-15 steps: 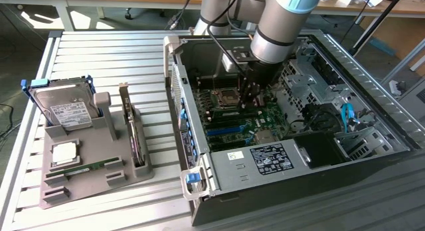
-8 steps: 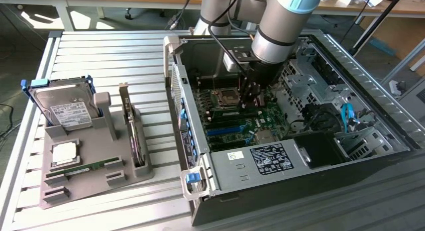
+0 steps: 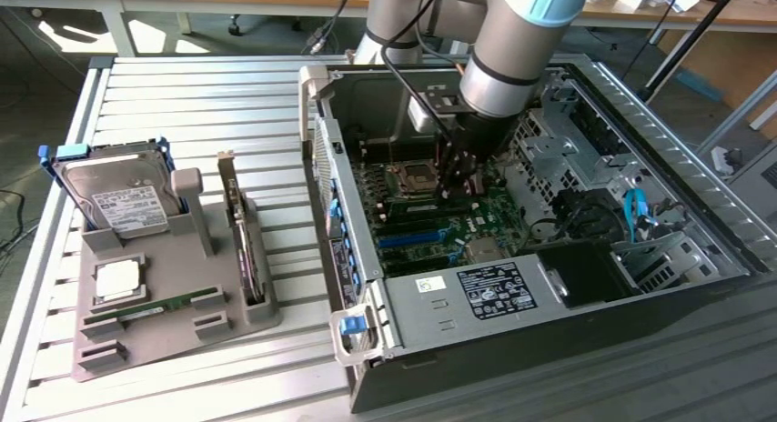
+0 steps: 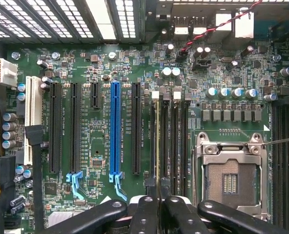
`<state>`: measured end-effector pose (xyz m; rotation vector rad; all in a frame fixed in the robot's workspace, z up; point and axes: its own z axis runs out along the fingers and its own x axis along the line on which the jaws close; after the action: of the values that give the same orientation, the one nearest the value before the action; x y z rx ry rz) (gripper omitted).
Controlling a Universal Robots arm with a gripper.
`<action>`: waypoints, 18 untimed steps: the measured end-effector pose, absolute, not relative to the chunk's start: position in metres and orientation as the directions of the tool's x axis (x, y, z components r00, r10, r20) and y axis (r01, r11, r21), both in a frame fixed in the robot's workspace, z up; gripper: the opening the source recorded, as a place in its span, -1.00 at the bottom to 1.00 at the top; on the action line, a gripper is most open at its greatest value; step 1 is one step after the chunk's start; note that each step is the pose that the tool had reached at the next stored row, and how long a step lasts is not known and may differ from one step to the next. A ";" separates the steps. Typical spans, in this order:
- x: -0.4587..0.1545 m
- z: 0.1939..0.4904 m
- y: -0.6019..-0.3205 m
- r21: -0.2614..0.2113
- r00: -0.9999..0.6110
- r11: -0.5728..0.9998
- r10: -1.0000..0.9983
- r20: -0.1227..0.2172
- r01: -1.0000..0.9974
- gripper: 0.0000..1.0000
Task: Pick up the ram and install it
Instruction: 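Insert the ram into the slot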
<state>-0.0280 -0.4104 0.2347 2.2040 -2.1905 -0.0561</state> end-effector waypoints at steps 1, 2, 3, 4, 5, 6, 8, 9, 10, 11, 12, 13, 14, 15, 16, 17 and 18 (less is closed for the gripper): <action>-0.028 0.234 -0.410 0.049 0.008 -0.008 -1.000 -0.002 -0.999 -0.76; -0.028 0.234 -0.410 0.049 0.010 -0.010 -1.000 -0.002 -0.999 -0.76; -0.028 0.234 -0.410 0.049 0.013 -0.013 -1.000 -0.001 -0.999 -0.76; -0.028 0.234 -0.410 0.049 0.015 -0.015 -1.000 -0.001 -0.999 -0.76; -0.028 0.234 -0.410 0.049 0.016 -0.016 -1.000 -0.002 -0.999 -0.76; -0.028 0.234 -0.410 0.049 0.018 -0.018 -1.000 -0.002 -0.999 -0.76; -0.028 0.232 -0.410 0.049 0.018 -0.018 -1.000 -0.002 -0.999 -0.76; -0.028 0.232 -0.410 0.049 0.018 -0.018 -1.000 -0.002 -0.999 -0.76; -0.028 0.231 -0.410 0.049 0.018 -0.018 -1.000 -0.002 -0.999 -0.76; -0.028 0.231 -0.410 0.049 0.018 -0.018 -1.000 -0.002 -0.999 -0.76; -0.028 0.231 -0.410 0.049 0.018 -0.018 -1.000 -0.002 -0.999 -0.76; -0.028 0.231 -0.410 0.049 0.018 -0.018 -1.000 -0.002 -0.999 -0.76; -0.028 0.231 -0.410 0.049 0.018 -0.018 -1.000 -0.002 -0.999 -0.76; -0.028 0.231 -0.410 0.049 0.018 -0.018 -1.000 -0.002 -0.999 -0.76; -0.028 0.231 -0.410 0.049 0.018 -0.018 -1.000 -0.002 -0.999 -0.76; -0.028 0.231 -0.410 0.049 0.018 -0.018 -1.000 -0.002 -0.999 -0.76; -0.028 0.231 -0.410 0.049 0.018 -0.018 -1.000 -0.002 -0.999 -0.76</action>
<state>-0.0277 -0.4103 0.2308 2.2168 -2.1771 -0.0557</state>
